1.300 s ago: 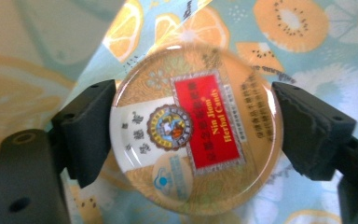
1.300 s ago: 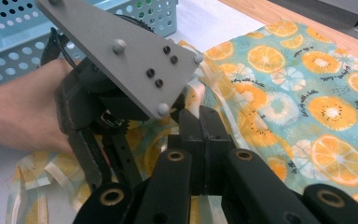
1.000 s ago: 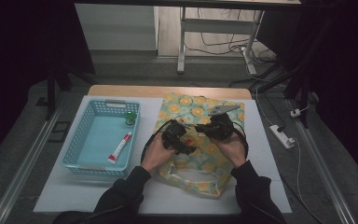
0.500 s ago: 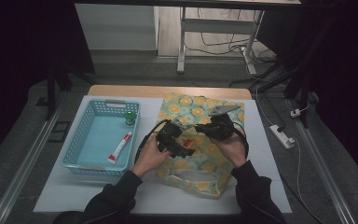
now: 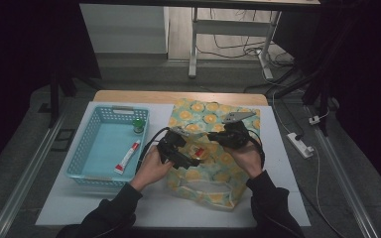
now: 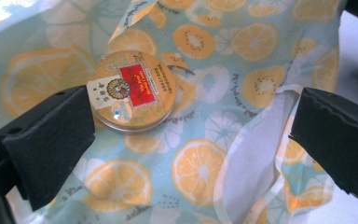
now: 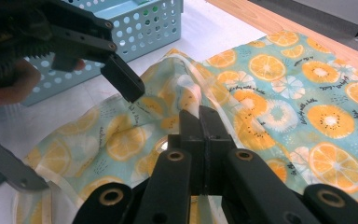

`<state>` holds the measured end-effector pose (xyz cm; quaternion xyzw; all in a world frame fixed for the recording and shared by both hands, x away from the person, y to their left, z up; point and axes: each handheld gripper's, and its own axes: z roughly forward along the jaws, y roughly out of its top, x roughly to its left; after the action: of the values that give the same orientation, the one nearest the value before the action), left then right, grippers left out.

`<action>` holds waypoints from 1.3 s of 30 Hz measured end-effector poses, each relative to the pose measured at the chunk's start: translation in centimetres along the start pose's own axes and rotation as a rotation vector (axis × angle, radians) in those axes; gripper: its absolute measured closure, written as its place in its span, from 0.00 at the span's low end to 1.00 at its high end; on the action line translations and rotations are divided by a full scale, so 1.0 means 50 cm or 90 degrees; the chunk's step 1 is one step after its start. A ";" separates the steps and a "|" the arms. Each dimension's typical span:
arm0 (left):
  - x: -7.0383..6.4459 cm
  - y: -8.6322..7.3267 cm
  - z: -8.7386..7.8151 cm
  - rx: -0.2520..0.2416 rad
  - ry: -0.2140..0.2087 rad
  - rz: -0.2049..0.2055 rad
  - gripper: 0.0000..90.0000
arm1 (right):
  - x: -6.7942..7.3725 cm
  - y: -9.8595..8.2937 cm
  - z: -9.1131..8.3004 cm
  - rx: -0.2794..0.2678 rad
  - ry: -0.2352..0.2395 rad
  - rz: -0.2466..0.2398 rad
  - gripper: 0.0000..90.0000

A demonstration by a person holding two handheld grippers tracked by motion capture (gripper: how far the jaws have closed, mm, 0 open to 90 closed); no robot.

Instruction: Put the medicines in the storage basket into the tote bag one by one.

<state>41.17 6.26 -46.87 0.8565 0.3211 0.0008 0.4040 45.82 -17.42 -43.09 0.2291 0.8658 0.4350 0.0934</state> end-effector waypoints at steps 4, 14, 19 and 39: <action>0.002 -0.006 -0.022 -0.006 0.009 0.005 0.00 | -0.001 0.000 0.000 0.000 0.000 0.002 1.00; 0.021 -0.027 -0.077 -0.025 0.023 -0.002 0.00 | 0.000 -0.001 0.000 0.001 0.000 0.001 1.00; 0.035 -0.041 -0.103 -0.037 0.027 -0.008 0.00 | -0.001 -0.001 0.000 0.001 -0.001 0.001 1.00; 0.103 -0.115 -0.195 -0.038 0.126 -0.070 0.00 | 0.000 -0.001 0.000 0.001 -0.002 0.001 1.00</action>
<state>39.57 18.52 -45.61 0.8208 0.4059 0.0724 0.3953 45.83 -17.45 -43.12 0.2308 0.8657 0.4341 0.0940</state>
